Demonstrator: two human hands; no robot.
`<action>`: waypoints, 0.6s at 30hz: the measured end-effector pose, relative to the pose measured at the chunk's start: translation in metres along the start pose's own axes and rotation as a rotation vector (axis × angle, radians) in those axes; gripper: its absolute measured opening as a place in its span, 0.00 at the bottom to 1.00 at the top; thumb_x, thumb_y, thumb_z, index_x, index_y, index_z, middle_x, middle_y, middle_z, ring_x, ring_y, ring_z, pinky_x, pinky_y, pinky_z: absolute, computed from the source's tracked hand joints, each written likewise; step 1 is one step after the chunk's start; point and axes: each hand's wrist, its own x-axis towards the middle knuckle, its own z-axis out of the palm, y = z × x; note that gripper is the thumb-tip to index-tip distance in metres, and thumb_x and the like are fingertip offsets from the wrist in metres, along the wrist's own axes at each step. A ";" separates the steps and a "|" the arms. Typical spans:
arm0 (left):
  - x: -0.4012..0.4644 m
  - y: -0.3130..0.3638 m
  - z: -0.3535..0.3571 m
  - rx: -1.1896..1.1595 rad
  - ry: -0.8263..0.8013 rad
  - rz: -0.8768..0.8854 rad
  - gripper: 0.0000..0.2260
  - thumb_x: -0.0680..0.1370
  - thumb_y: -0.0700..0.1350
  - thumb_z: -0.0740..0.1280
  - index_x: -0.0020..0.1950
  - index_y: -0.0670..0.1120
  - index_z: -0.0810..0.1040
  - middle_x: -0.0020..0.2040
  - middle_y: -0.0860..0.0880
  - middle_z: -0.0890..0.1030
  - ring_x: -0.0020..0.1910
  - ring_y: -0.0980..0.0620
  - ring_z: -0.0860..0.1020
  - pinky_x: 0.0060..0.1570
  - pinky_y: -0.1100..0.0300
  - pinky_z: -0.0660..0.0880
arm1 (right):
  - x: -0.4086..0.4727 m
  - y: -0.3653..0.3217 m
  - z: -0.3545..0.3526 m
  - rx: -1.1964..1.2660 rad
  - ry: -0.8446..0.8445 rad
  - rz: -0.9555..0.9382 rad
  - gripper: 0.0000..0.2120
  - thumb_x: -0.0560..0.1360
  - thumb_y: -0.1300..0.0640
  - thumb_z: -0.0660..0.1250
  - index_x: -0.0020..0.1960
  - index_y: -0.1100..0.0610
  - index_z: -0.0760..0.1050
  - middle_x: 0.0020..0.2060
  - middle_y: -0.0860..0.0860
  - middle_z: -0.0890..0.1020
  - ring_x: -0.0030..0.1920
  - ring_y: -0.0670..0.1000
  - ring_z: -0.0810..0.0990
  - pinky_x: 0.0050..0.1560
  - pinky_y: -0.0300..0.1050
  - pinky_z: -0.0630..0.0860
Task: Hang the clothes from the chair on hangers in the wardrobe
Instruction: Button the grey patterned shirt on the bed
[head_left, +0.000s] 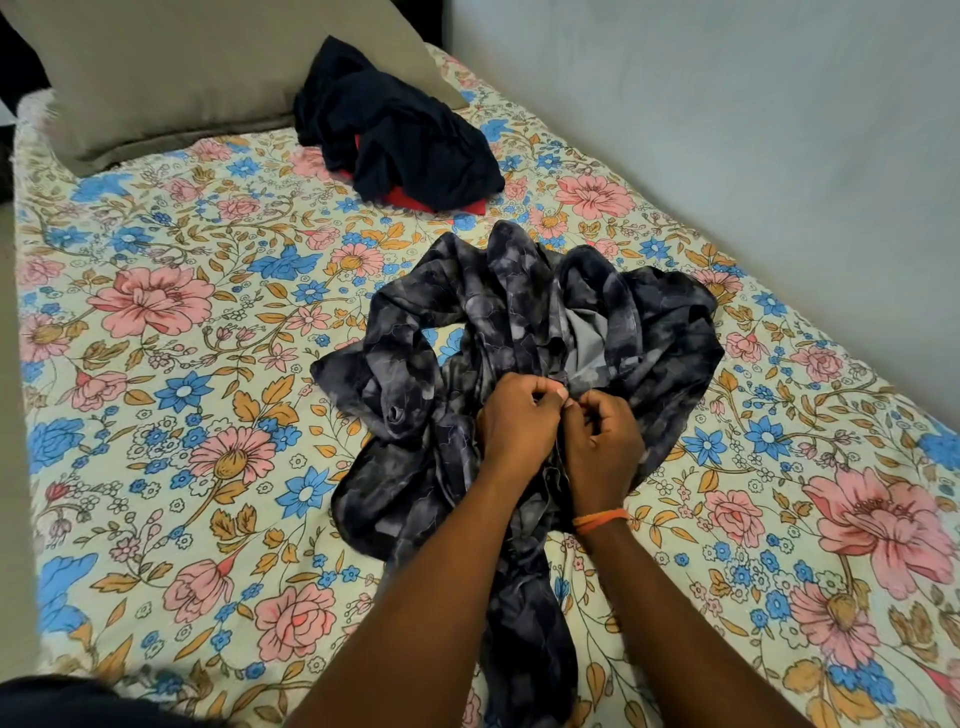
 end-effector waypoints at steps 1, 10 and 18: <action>0.000 0.000 -0.001 -0.033 -0.005 0.010 0.04 0.78 0.48 0.69 0.47 0.52 0.84 0.51 0.53 0.79 0.44 0.56 0.77 0.48 0.58 0.75 | 0.001 0.000 0.000 -0.004 -0.001 -0.004 0.01 0.74 0.65 0.70 0.43 0.61 0.79 0.39 0.51 0.78 0.36 0.45 0.73 0.38 0.29 0.67; -0.004 -0.001 -0.002 -0.040 0.023 0.051 0.05 0.78 0.45 0.69 0.50 0.47 0.84 0.52 0.50 0.79 0.46 0.55 0.78 0.49 0.61 0.75 | -0.001 0.002 -0.001 0.066 0.000 0.042 0.03 0.74 0.66 0.70 0.46 0.61 0.81 0.41 0.52 0.81 0.39 0.38 0.76 0.40 0.29 0.70; -0.005 0.001 0.000 -0.066 0.061 -0.004 0.04 0.78 0.45 0.70 0.47 0.48 0.84 0.50 0.51 0.82 0.47 0.55 0.80 0.50 0.58 0.78 | 0.001 -0.003 -0.003 0.161 -0.004 0.121 0.03 0.74 0.65 0.72 0.48 0.63 0.83 0.39 0.51 0.83 0.37 0.37 0.79 0.40 0.27 0.72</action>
